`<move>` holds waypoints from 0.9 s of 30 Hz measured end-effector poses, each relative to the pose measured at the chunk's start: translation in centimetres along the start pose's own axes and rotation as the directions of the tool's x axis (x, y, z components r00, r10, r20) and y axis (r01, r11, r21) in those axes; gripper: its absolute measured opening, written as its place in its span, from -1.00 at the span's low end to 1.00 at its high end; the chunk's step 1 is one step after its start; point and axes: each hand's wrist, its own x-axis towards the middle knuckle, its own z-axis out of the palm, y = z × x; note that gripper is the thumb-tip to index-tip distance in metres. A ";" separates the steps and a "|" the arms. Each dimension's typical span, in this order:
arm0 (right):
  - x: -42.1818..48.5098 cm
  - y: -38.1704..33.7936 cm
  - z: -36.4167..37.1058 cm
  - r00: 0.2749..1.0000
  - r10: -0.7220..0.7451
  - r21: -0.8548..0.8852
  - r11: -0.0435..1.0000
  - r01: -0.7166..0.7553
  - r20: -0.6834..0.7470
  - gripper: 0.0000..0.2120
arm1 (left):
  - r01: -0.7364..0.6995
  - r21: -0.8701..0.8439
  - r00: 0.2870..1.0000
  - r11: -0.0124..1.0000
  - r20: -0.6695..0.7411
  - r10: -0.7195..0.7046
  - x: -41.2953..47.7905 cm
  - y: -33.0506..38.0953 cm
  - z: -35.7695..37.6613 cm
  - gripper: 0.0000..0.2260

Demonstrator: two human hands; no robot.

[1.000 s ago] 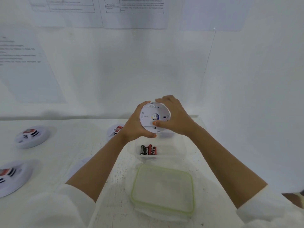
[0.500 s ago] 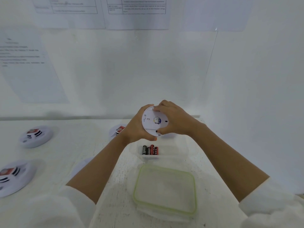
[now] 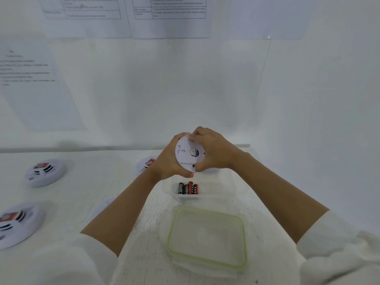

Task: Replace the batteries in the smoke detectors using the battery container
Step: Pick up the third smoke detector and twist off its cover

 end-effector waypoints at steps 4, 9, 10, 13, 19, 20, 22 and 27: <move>0.3 -0.2 0.0 1.000 0.003 0.015 1.000 -0.003 -0.009 -0.31 | 0.001 -0.003 1.000 1.000 -0.010 -0.001 0.2 0.0 -0.1 -0.09; 0.6 0.1 0.1 0.999 -0.005 0.005 1.000 0.005 0.039 -0.34 | 0.005 0.015 1.000 1.000 0.007 -0.005 0.3 -0.3 -0.2 -0.08; 0.6 0.1 0.2 0.999 -0.009 -0.001 1.000 0.010 0.045 -0.34 | 0.007 0.015 1.000 1.000 0.005 -0.007 0.4 -0.4 -0.1 -0.08; 0.7 0.3 0.1 0.999 -0.010 0.001 1.000 0.010 0.038 -0.34 | 0.010 0.002 1.000 1.000 -0.005 -0.010 0.6 -0.5 -0.1 -0.08; 0.6 0.9 -0.3 1.000 -0.024 0.022 0.999 0.024 0.020 -0.30 | 0.011 -0.049 1.000 0.999 -0.013 -0.012 0.7 -0.6 -0.4 -0.09; 0.6 1.0 -0.3 0.999 -0.026 0.020 0.999 0.025 0.021 -0.30 | 0.011 -0.048 1.000 0.999 -0.015 -0.011 0.7 -0.7 -0.4 -0.09; 0.6 0.9 -0.2 0.999 -0.028 0.017 0.999 0.028 0.022 -0.32 | 0.011 -0.041 1.000 0.999 -0.022 -0.012 0.8 -0.7 -0.5 -0.07; 0.7 0.6 0.0 0.999 -0.044 0.019 0.999 0.043 0.017 -0.34 | 0.004 -0.044 1.000 0.999 -0.017 -0.004 0.6 -0.8 -0.8 -0.09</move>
